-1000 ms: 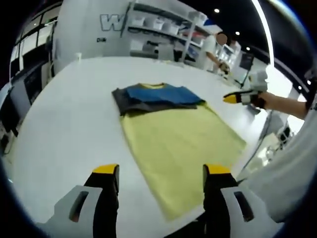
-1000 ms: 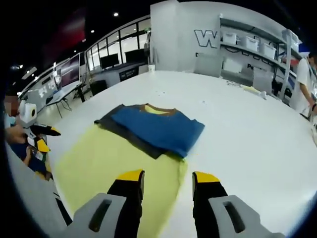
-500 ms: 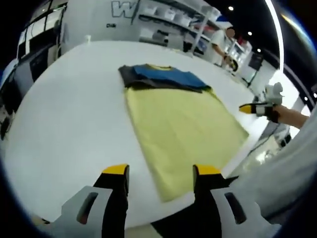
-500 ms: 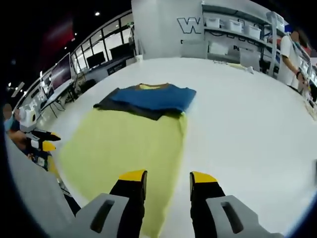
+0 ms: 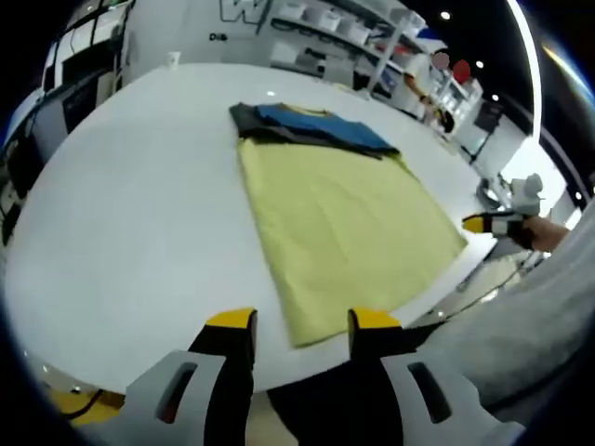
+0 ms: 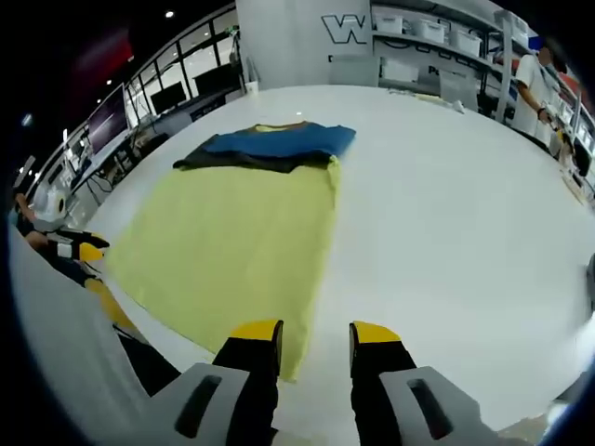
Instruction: Fold the garment on the visible template until the final outline fits inside the template.
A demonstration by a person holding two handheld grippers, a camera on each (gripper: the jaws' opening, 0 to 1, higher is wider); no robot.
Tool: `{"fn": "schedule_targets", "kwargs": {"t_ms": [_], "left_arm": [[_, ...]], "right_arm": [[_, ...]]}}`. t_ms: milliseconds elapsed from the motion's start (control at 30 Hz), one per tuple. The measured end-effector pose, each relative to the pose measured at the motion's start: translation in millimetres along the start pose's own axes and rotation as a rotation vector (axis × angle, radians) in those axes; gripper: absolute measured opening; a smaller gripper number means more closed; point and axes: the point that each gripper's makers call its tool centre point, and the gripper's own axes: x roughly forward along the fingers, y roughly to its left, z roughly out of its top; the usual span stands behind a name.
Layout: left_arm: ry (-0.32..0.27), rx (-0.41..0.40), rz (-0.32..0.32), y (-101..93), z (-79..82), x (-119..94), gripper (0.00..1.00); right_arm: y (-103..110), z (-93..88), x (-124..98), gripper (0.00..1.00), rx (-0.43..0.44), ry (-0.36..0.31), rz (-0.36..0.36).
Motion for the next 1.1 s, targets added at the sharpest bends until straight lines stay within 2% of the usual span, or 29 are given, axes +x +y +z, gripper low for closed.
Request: {"fn": "schedule_targets", "kwargs": {"t_ms": [233, 267, 300, 567, 633, 833, 867, 1100], "left_arm": [[0.016, -0.049, -0.004, -6.3, -9.9, 3.3, 0.23], [-0.003, -0.056, -0.004, -6.9, -6.5, 2.9, 0.22], [0.006, -0.077, -0.003, -7.0, -7.8, 2.3, 0.20], [0.026, -0.092, 0.015, -0.5, -14.2, 2.2, 0.05], [0.027, -0.100, 0.013, 1.4, -14.3, 2.2, 0.04], [0.048, -0.114, 0.015, 3.5, -13.4, 3.0, 0.00], [0.053, -0.125, 0.018, 3.9, -13.0, 2.7, 0.00], [0.059, -0.116, 0.027, 5.8, -14.8, -3.2, 0.00]], "right_arm": [[8.2, -16.0, -1.1, 0.22, 0.003, 0.030, 0.012], [9.1, -16.7, -0.3, 0.22, 0.004, 0.032, 0.013], [9.8, -17.9, 1.6, 0.21, 0.001, 0.038, 0.007], [10.7, -19.5, 5.7, 0.05, 0.002, 0.045, 0.005], [12.6, -20.7, 7.5, 0.00, -0.003, 0.062, 0.021], [17.2, -19.8, 6.4, 0.00, 0.004, 0.077, 0.037], [18.4, -22.4, 6.7, 0.00, -0.002, 0.102, 0.057], [21.2, -21.4, 1.2, 0.00, -0.003, 0.105, 0.087]]}}
